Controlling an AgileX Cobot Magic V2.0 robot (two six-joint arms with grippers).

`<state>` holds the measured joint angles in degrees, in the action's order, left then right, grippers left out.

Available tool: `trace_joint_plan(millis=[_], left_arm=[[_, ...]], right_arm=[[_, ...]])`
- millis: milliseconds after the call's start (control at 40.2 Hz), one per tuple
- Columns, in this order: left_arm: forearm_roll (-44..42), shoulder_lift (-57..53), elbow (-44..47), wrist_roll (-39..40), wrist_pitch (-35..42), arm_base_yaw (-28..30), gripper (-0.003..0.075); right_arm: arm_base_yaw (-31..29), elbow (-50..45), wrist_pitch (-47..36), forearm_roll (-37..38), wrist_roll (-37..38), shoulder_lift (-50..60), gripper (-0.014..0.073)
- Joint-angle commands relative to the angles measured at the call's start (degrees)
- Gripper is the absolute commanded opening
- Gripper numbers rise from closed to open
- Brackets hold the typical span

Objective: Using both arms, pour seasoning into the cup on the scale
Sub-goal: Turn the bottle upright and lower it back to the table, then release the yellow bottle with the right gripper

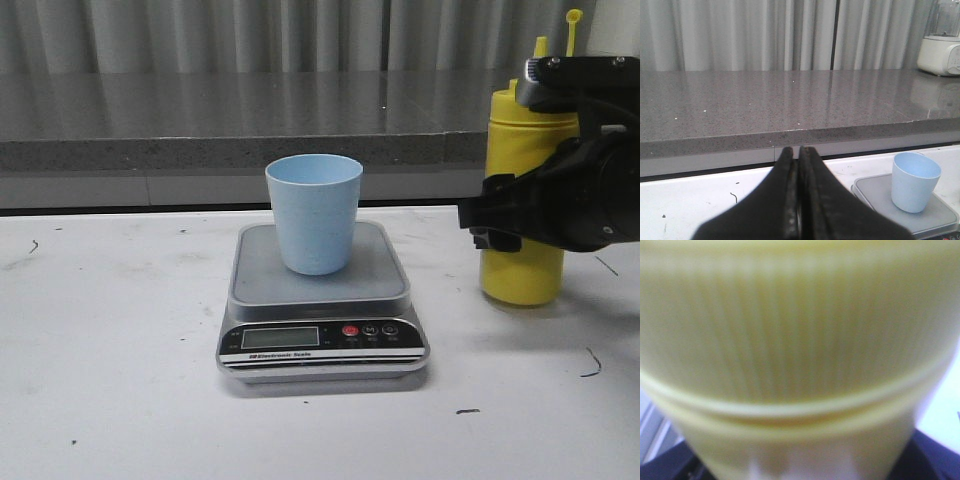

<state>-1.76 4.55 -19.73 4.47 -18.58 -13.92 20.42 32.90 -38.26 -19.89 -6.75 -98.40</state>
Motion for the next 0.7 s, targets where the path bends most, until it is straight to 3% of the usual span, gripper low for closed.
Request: trace_joint_plan(millis=[0, 547, 671], left_arm=[[0.5, 0.7, -1.4, 0.5, 4.6, 0.1, -0.002], [0.5, 0.7, -1.4, 0.5, 4.6, 0.1, -0.002], [0.5, 0.7, -1.4, 0.5, 4.6, 0.1, -0.002]], right_arm=[[-0.1, 1.1, -7.5, 1.3, 0.2, 1.4, 0.0118], [-0.1, -0.5, -8.3, 1.3, 0.2, -1.1, 0.0118], [-0.1, -1.1, -8.9, 1.3, 0.2, -1.1, 0.0164]])
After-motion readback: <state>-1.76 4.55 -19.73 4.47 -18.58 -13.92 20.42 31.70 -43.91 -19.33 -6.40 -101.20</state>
